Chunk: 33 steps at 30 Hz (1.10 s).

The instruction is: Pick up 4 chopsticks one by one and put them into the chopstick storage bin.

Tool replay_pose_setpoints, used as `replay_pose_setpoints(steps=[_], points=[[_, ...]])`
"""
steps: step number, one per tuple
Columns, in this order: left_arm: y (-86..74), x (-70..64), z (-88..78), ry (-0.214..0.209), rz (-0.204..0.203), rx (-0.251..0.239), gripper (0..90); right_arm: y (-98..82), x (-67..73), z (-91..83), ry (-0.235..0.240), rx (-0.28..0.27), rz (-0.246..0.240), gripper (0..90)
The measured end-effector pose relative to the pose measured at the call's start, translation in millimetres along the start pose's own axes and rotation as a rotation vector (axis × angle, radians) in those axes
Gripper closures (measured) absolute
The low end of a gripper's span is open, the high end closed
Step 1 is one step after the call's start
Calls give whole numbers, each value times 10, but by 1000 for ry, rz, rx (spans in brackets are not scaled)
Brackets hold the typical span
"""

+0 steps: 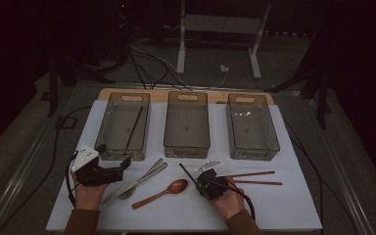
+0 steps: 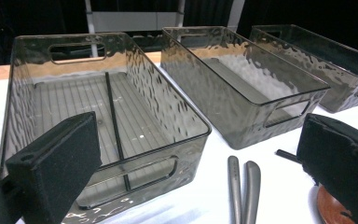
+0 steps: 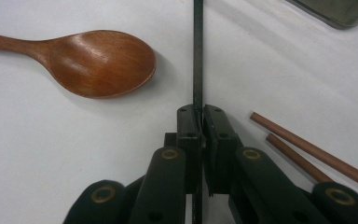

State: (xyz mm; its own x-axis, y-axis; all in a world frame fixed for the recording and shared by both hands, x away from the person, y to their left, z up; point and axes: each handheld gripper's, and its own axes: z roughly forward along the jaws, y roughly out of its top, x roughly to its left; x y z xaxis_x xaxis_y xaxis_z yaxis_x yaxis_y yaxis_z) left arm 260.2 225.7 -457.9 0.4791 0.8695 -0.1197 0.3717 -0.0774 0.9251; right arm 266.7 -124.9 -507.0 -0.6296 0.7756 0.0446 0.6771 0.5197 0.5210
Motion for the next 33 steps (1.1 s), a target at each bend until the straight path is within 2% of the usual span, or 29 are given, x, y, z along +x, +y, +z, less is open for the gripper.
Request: replay_pose_setpoints(steps=[6, 11, 15, 20, 23, 27, 31, 33], points=[[4, -77, 50, -34, -7, 13, 7, -22, -17, -54, 15, -38, 19, 872], [1, -173, 123, -66, -10, 30, 7, -6, -31, -150, 17, -93, 34, 872], [8, -248, 180, -92, -16, 43, 8, 18, -38, -221, 47, -149, 62, 871], [9, -365, 279, -132, -30, 60, 8, 70, -1, -291, 60, -212, 69, 872], [19, -441, 352, -164, -34, 73, 12, 113, 47, -331, 69, -245, 55, 872], [46, -551, 458, -214, -63, 87, 26, 185, 142, -373, 76, -281, 29, 872], [64, -663, 563, -261, -96, 109, 77, 257, 221, -420, 87, -322, 15, 872], [72, -713, 609, -259, -112, 117, 134, 287, 260, -444, 95, -345, 1, 872]])
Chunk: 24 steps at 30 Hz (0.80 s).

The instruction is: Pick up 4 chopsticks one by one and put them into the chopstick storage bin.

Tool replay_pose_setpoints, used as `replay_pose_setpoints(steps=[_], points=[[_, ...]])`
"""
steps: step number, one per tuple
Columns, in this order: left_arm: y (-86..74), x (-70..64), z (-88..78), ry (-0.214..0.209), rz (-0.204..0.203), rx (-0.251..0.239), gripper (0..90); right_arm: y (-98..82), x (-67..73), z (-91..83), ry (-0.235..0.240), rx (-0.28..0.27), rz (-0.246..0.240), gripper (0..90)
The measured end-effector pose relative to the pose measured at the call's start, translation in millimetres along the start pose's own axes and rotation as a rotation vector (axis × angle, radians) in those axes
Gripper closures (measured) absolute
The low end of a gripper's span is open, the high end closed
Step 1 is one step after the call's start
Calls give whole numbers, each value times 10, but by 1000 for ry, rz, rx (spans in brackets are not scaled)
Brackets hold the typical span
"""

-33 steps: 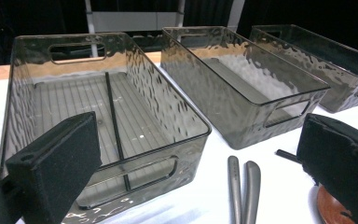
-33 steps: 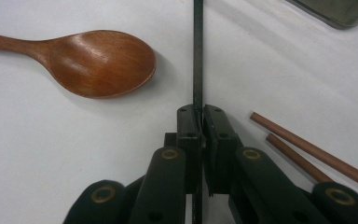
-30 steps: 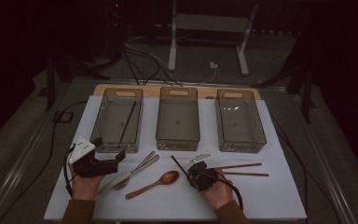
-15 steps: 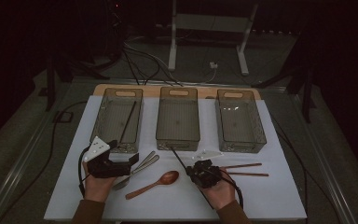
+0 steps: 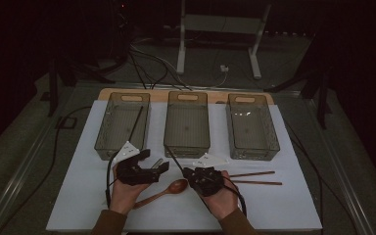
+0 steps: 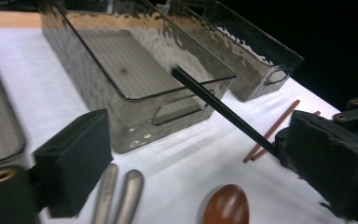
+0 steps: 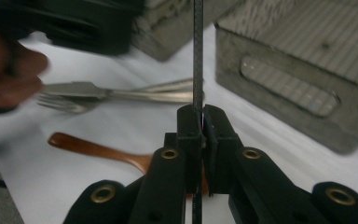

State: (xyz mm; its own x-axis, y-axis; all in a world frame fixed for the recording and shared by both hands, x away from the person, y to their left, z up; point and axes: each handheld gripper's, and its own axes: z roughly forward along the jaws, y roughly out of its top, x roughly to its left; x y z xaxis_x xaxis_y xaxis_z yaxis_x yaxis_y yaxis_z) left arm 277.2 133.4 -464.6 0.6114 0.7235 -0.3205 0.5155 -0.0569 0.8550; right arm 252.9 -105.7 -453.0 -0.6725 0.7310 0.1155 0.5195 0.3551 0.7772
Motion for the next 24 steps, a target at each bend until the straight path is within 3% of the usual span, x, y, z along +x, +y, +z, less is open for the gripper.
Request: replay_pose_setpoints(steps=[2, 7, 13, 18, 21, 24], points=[[9, -10, 47, -28, -36, -1, 175, 31, 49, -7, 6, -23, -7, 871], [24, -27, 99, -106, -85, -30, 449, 65, 119, -6, 18, -55, -21, 872], [24, -68, 141, -166, -102, -25, 708, 58, 159, -13, 33, -85, -26, 872], [25, -101, 132, -200, -101, -17, 804, 20, 148, 24, 50, -67, -27, 870], [18, -71, 127, -223, -127, -17, 816, 6, 127, 26, 70, -64, -18, 853], [14, -41, 111, -236, -160, -21, 828, -6, 94, 22, 72, -65, -19, 641]])
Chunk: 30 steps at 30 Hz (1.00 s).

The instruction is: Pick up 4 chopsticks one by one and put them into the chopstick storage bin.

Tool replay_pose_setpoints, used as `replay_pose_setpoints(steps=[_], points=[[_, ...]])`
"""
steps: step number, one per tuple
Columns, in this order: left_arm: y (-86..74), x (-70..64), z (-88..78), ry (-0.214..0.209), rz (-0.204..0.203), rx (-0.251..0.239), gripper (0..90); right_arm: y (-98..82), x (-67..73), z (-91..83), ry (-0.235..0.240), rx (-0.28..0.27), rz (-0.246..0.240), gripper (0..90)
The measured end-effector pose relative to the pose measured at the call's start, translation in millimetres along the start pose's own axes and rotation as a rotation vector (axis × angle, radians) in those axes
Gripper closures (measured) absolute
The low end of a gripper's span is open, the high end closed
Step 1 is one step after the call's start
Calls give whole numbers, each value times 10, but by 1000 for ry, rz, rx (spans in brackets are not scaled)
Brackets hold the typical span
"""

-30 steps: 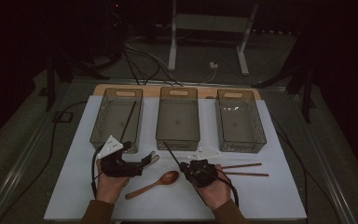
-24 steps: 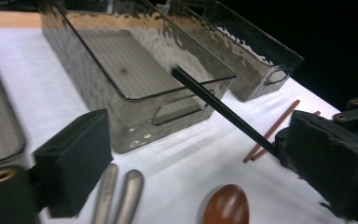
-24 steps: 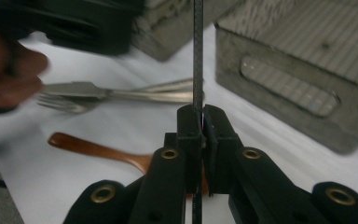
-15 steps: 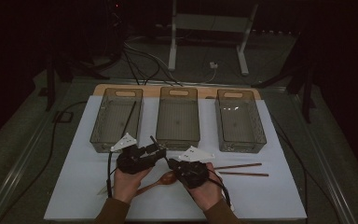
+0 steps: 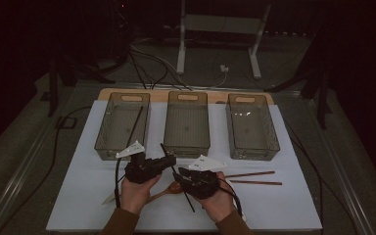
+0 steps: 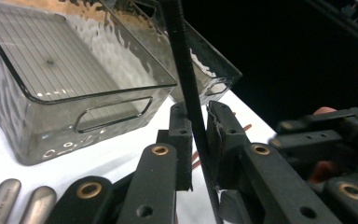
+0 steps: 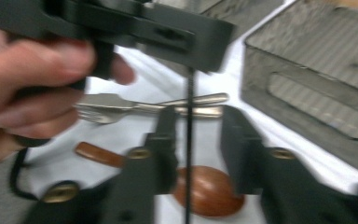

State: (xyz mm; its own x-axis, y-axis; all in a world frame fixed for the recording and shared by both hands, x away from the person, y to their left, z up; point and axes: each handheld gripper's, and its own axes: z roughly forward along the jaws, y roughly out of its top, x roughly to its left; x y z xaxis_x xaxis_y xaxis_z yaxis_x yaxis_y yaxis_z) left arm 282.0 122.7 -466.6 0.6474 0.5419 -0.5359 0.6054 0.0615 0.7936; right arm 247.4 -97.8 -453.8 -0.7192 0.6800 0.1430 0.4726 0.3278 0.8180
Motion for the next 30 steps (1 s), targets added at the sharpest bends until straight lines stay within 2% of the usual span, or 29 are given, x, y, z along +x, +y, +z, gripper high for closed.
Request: replay_pose_setpoints(steps=[2, 4, 9, 11, 13, 15, 18, 22, 26, 30], points=[[7, 12, -20, -5, -12, -4, 834, -18, -41, -7, -32, 0, -6, 554], [18, 24, -42, -19, -34, -14, 844, -31, -114, -12, -23, 4, 14, 430], [66, 26, -122, -45, -73, -18, 868, -83, -301, -41, -21, 24, 78, 304], [94, 9, -160, -32, -66, -16, 870, -108, -359, -56, -31, 27, 84, 271], [118, 3, -193, -37, -76, -19, 870, -130, -404, -69, -41, 33, 87, 227], [143, -6, -230, -33, -76, -23, 870, -151, -439, -77, -53, 33, 75, 182], [205, -29, -303, -14, -79, -17, 871, -180, -472, -91, -67, 37, 53, 154], [314, -49, -442, 17, -52, -14, 870, -219, -508, -119, -111, 39, 38, 122], [438, -27, -619, 66, -29, -22, 870, -258, -586, -159, -130, 39, 59, 83], [540, 18, -768, 111, -17, -29, 870, -291, -663, -196, -137, 31, 49, 54]])
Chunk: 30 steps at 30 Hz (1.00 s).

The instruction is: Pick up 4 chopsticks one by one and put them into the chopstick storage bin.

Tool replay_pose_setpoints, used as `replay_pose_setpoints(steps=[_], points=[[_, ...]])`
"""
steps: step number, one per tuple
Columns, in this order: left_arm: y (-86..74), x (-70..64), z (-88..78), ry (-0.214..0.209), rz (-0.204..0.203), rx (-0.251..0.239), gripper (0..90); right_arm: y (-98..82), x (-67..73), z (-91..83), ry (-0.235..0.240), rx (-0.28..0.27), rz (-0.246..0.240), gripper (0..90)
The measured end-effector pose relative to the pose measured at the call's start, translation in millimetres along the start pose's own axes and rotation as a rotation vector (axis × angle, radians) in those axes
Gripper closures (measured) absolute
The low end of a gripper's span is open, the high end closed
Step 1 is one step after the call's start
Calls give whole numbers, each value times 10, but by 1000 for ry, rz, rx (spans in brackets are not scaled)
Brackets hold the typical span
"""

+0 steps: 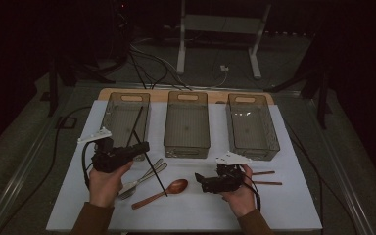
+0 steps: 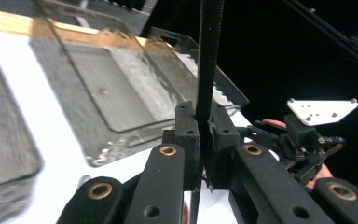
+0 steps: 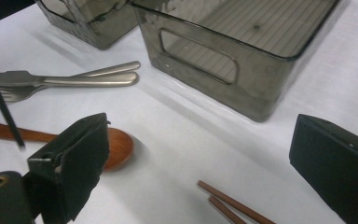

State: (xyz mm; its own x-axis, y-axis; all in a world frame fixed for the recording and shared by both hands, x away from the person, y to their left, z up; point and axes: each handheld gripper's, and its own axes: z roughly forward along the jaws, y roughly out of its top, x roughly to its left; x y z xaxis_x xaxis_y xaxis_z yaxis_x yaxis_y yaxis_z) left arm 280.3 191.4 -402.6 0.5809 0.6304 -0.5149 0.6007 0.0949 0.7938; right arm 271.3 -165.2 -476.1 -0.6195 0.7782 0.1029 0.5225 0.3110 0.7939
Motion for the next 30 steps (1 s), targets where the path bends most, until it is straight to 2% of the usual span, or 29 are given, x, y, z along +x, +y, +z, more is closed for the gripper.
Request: replay_pose_setpoints(steps=[4, 7, 9, 11, 13, 19, 30], points=[[109, 86, -117, 48, 6, -3, 869, -18, -84, -39, 17, -1, 16, 59], [182, 156, -184, 86, 10, -6, 869, -24, -158, -61, 65, 7, 68, 68], [216, 194, -210, 105, 14, -3, 868, -29, -193, -82, 81, 0, 86, 67], [257, 244, -234, 131, 22, 3, 868, -30, -194, -117, 64, -22, 79, 66], [293, 293, -250, 150, 20, 4, 868, -29, -193, -145, 45, -34, 85, 25], [404, 437, -247, 202, 13, 19, 868, -50, -239, -192, 58, -36, 93, 12], [633, 679, -126, 263, -9, 75, 868, -90, -272, -213, 51, -23, 84, 13]])
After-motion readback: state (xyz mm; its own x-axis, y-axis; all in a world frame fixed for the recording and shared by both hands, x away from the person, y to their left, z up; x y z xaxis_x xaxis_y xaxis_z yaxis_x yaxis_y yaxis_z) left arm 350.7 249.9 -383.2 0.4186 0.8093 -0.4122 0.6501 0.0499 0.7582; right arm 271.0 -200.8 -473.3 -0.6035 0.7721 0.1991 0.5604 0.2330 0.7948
